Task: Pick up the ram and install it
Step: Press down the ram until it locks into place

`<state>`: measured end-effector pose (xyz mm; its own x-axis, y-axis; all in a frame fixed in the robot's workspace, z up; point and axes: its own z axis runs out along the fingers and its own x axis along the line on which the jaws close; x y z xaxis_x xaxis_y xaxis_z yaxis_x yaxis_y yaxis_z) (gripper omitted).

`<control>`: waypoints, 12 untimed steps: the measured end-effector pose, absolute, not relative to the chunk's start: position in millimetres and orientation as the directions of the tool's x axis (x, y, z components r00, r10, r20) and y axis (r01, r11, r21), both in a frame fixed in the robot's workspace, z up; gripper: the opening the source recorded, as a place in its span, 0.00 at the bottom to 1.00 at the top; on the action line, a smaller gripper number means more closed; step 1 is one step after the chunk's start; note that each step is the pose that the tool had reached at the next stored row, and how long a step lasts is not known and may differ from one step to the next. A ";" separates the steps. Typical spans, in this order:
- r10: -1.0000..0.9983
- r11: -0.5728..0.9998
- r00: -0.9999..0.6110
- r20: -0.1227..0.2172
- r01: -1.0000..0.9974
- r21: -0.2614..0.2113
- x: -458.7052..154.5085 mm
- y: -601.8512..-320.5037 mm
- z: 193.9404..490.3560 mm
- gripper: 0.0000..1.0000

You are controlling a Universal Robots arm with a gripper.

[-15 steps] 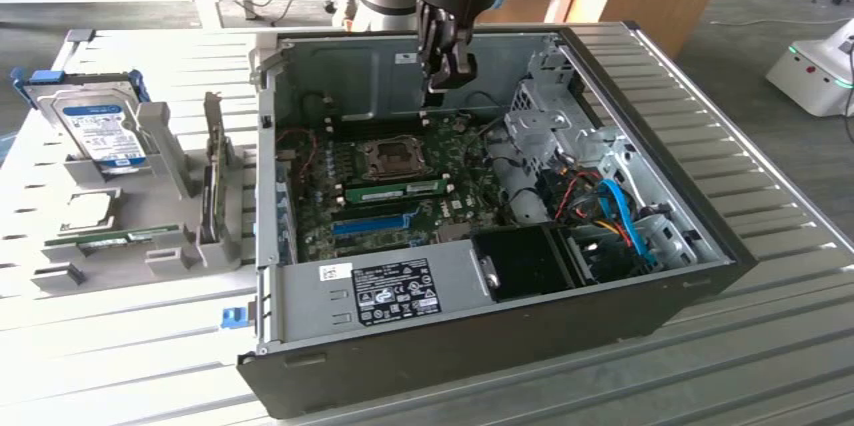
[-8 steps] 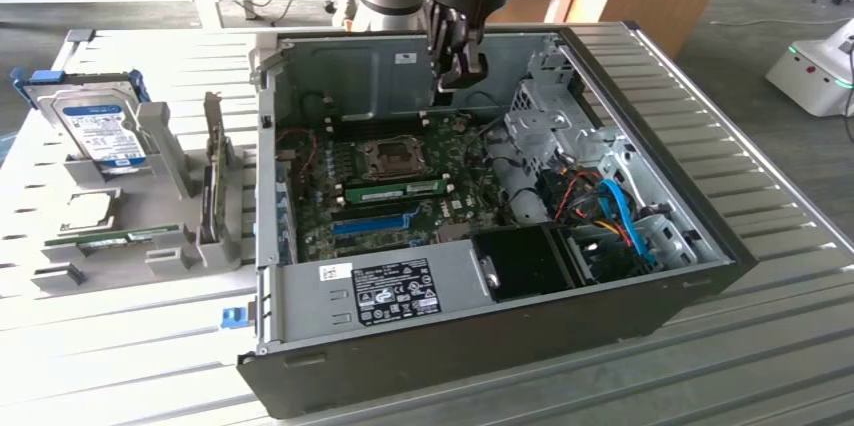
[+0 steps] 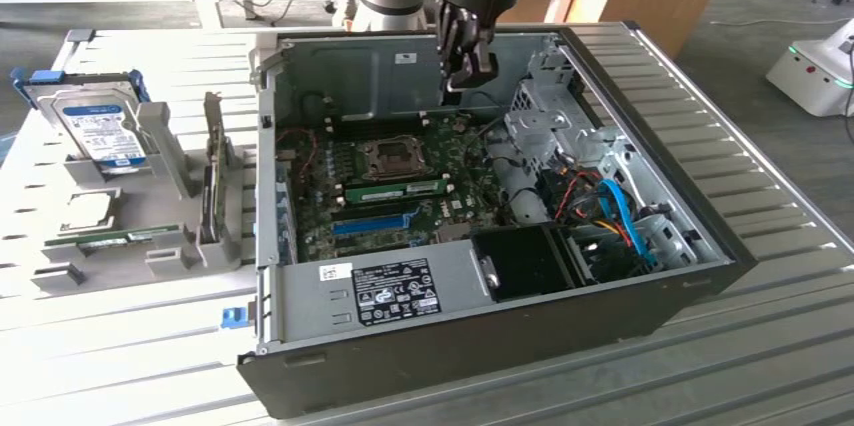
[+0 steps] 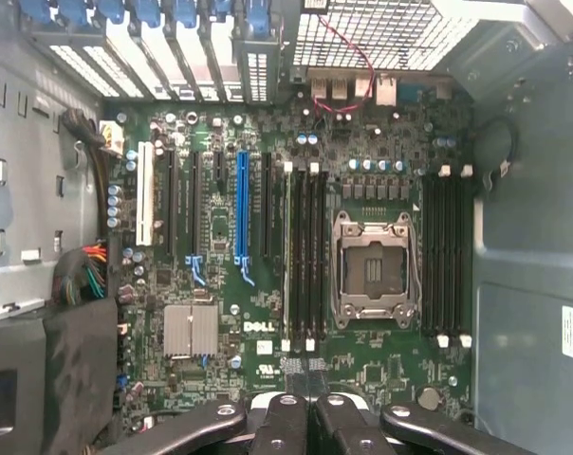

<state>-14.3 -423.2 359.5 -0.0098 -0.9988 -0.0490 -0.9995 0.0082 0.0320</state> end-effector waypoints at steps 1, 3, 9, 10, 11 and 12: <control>-0.999 0.008 -0.010 -0.049 -0.999 0.032 -13.3 -423.3 359.5 0.11; -0.999 0.008 -0.010 -0.049 -0.999 0.032 -11.0 -423.2 359.5 0.11; -0.999 0.008 -0.010 -0.049 -0.999 0.032 -3.9 -423.2 359.4 0.11; -0.999 0.008 -0.010 -0.049 -0.999 0.032 -3.3 -423.2 359.4 0.11; -0.999 0.008 -0.010 -0.049 -0.999 0.032 -3.2 -423.2 359.4 0.11; -0.999 0.008 -0.010 -0.049 -0.999 0.032 -3.2 -423.2 359.5 0.11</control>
<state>-3.2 -423.2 359.5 -0.0098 -0.9988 -0.0490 -0.9995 0.0082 0.0321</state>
